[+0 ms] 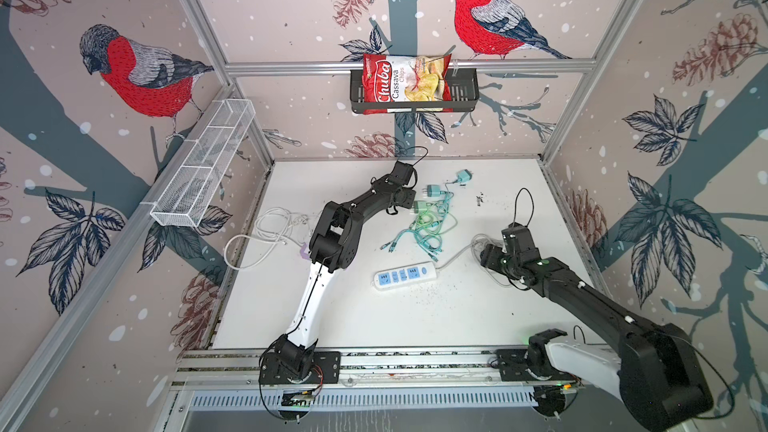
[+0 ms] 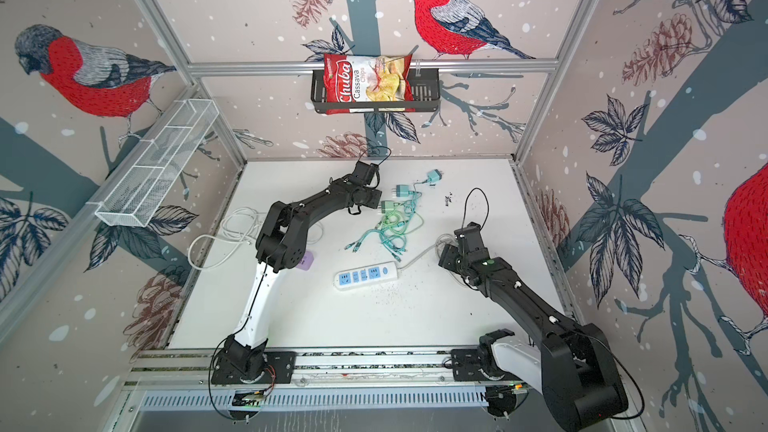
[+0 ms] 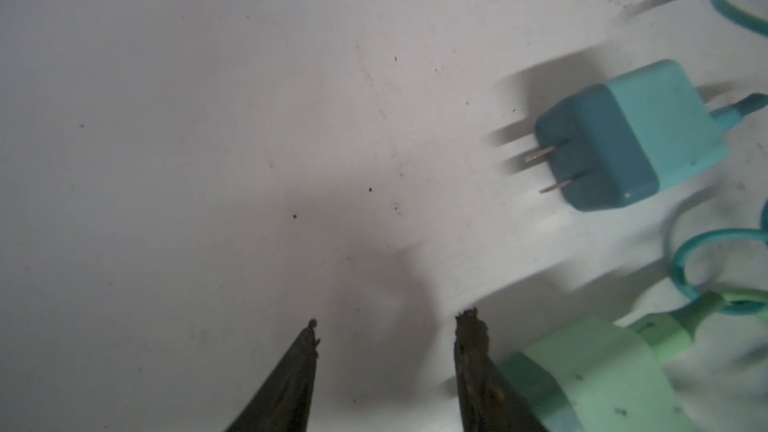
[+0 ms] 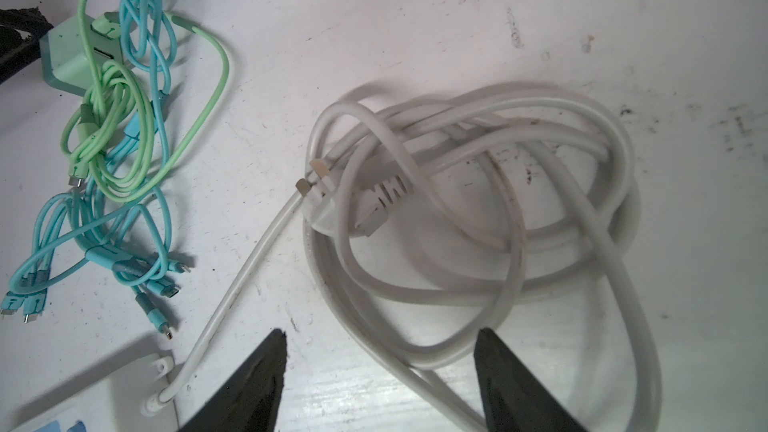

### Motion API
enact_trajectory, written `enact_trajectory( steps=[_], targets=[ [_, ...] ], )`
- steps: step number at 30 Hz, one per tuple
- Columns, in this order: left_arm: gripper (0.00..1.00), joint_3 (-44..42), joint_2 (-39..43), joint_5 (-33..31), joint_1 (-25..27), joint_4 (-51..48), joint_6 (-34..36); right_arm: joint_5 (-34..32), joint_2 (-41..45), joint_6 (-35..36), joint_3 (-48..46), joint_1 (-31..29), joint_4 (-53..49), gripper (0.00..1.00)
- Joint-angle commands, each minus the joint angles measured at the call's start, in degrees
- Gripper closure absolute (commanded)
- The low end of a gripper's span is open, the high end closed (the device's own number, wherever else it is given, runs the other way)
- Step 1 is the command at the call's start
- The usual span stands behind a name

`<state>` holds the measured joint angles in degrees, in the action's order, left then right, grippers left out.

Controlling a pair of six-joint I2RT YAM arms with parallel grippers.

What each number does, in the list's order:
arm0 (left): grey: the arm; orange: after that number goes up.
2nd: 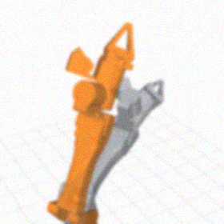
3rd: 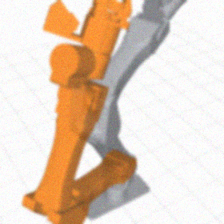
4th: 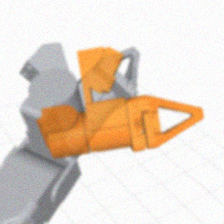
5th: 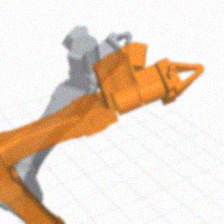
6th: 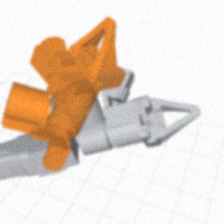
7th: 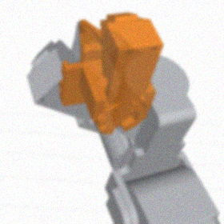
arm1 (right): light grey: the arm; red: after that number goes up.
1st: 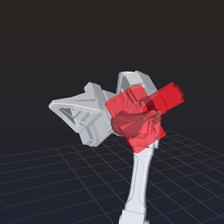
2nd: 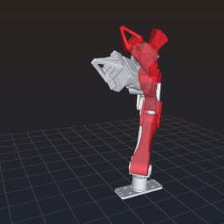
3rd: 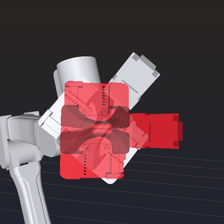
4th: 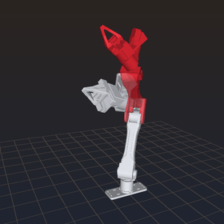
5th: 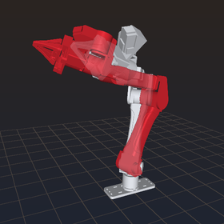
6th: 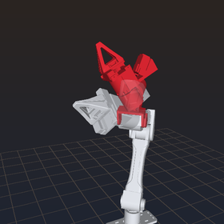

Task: Insert the plug
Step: 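Lower the open left gripper around the light-green charger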

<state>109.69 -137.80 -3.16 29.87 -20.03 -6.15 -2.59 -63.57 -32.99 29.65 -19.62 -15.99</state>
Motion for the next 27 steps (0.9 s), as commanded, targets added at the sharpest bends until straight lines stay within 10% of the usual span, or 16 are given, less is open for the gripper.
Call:
enact_trajectory(
  steps=[1, 27],
  targets=[
    [0.46, -2.2, 1.7, 0.2, 1.1, -0.2, 1.2, -0.2, 0.0, 0.4, -0.1, 0.0, -0.4, 0.28],
    [0.44, -21.1, 17.0, 1.7, 6.0, 8.0, 4.0, 0.1, -1.6, 0.8, 0.4, 0.0, 0.5, 0.27]
  ],
)
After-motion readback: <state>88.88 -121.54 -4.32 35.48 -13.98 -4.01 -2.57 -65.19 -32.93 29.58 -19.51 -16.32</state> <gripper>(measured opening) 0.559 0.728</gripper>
